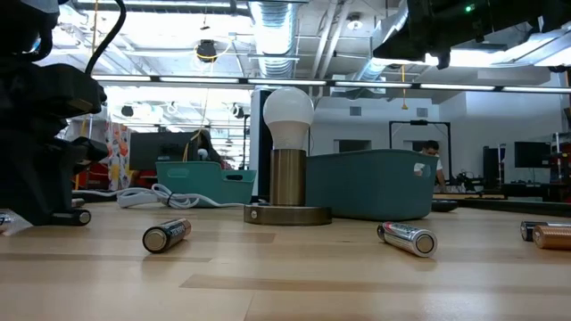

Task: Sort batteries
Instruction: Put the black battery into the blue bin

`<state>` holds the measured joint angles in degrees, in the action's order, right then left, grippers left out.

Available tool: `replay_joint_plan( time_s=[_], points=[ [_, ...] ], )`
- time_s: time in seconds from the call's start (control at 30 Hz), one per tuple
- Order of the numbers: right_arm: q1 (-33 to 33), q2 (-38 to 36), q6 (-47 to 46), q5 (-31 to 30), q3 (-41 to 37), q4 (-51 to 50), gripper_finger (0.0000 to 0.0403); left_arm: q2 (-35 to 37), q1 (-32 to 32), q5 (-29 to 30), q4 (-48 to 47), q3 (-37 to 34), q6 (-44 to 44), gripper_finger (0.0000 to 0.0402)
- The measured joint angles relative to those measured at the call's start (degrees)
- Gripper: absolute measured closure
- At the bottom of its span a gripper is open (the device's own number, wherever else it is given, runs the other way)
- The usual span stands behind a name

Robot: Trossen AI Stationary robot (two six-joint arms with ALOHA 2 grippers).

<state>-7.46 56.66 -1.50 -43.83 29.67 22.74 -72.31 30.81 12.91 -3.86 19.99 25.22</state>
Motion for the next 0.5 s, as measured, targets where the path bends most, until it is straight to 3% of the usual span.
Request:
replay_joint_plan(
  time_s=[0.23, 0.5],
  points=[
    [0.0, 0.0, 0.0, 0.0, 0.0, 0.0, 0.038, 0.0, 0.0, 0.0, 0.1, 0.0, 0.5, 0.0351],
    [0.0, 0.0, 0.0, 0.0, 0.0, 0.0, 0.038, 0.0, 0.0, 0.5, 1.2, -0.1, 1.0, 0.0355]
  ],
)
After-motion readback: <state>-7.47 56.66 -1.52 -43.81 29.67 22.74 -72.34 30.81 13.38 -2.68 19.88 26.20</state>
